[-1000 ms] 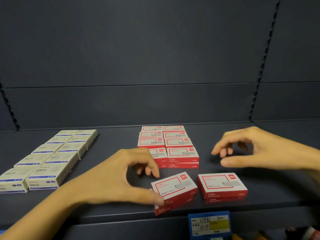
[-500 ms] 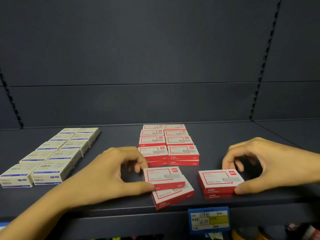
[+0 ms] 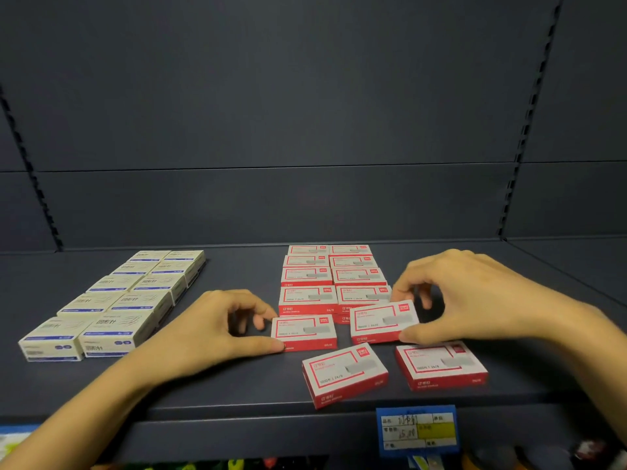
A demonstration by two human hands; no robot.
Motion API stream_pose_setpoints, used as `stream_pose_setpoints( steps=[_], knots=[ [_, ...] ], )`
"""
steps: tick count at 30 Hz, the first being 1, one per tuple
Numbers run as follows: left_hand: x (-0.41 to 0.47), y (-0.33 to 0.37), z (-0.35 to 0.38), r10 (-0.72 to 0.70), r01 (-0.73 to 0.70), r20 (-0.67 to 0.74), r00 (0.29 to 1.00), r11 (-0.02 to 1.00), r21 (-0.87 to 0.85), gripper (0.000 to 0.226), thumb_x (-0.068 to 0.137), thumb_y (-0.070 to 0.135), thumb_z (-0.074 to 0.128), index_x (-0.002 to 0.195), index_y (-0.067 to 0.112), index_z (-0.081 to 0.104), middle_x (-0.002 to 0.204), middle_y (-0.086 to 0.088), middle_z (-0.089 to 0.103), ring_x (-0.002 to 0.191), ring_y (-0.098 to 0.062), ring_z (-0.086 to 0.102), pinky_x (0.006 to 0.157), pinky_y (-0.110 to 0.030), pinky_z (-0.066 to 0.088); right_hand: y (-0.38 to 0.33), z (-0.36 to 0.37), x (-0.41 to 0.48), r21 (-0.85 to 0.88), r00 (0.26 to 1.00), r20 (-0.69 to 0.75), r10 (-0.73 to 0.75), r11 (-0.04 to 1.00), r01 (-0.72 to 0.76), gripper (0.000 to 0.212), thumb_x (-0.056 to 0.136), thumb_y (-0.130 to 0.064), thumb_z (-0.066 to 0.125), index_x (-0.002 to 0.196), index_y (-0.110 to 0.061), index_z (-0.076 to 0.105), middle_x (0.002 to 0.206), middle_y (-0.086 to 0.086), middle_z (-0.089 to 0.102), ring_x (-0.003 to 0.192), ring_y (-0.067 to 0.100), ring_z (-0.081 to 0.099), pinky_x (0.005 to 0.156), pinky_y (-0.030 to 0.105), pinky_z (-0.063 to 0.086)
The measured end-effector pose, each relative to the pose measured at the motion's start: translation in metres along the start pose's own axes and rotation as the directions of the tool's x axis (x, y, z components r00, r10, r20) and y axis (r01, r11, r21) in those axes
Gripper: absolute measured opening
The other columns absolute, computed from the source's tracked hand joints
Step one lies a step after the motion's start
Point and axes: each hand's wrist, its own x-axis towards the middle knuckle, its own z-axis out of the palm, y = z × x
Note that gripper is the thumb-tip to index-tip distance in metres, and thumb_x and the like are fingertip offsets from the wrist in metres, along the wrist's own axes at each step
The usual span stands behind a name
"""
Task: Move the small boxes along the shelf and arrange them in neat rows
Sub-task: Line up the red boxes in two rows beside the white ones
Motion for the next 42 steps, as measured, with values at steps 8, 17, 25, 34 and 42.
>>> stream_pose_setpoints(
  steps=[8,17,25,34,42],
  knots=[
    [-0.004,0.000,0.004,0.046,-0.043,-0.155,0.987,0.999,0.023,0.046,0.049,0.061,0.069,0.085,0.032,0.067,0.085,0.014,0.064,0.060,-0.007,0.051,0.057,-0.017,0.041,-0.004,0.011,0.004,0.041,1.000,-0.024,-0.018,0.999,0.019,0.044,0.067,-0.067,0.059,0.105,-0.046,0.057,0.083,-0.020,0.059,0.079,-0.001,0.058,0.058,0.012,0.043],
    [-0.020,0.027,0.023,0.213,-0.201,-0.075,0.974,0.970,0.140,0.049,0.053,0.070,0.068,0.082,0.031,0.062,0.088,0.014,0.059,0.079,-0.008,0.058,0.071,-0.022,0.047,0.021,0.000,-0.022,0.300,0.999,-0.037,-0.034,0.953,0.043,0.042,0.059,-0.074,0.055,0.089,-0.047,0.065,0.093,-0.029,0.064,0.082,0.001,0.062,0.068,0.025,0.053],
    [-0.022,0.029,0.032,0.265,-0.247,-0.027,0.964,0.927,0.280,0.045,0.060,0.072,0.060,0.083,0.033,0.055,0.088,0.017,0.053,0.081,-0.002,0.053,0.070,-0.017,0.043,0.036,0.004,-0.044,0.266,0.995,0.082,-0.061,0.963,0.037,0.052,0.057,-0.080,0.058,0.101,-0.054,0.057,0.107,-0.030,0.059,0.099,0.001,0.055,0.073,0.023,0.050],
    [-0.029,0.029,0.015,0.255,-0.235,-0.048,0.966,0.939,0.252,0.040,0.070,0.065,0.052,0.084,0.028,0.059,0.088,0.013,0.057,0.087,-0.010,0.056,0.076,-0.032,0.047,0.037,0.011,-0.046,0.250,0.989,0.130,-0.067,0.968,0.033,0.047,0.059,-0.074,0.064,0.098,-0.049,0.058,0.099,-0.025,0.063,0.092,0.005,0.057,0.061,0.011,0.045],
    [-0.022,0.017,-0.002,0.151,-0.137,-0.040,0.988,0.961,0.241,0.034,0.073,0.063,0.053,0.092,0.037,0.059,0.093,0.016,0.056,0.090,-0.006,0.053,0.072,-0.031,0.048,0.027,0.002,-0.041,0.222,0.998,-0.034,-0.059,0.973,0.065,0.050,0.052,-0.075,0.065,0.092,-0.047,0.061,0.089,-0.017,0.066,0.082,0.009,0.061,0.065,0.030,0.053]
  ],
)
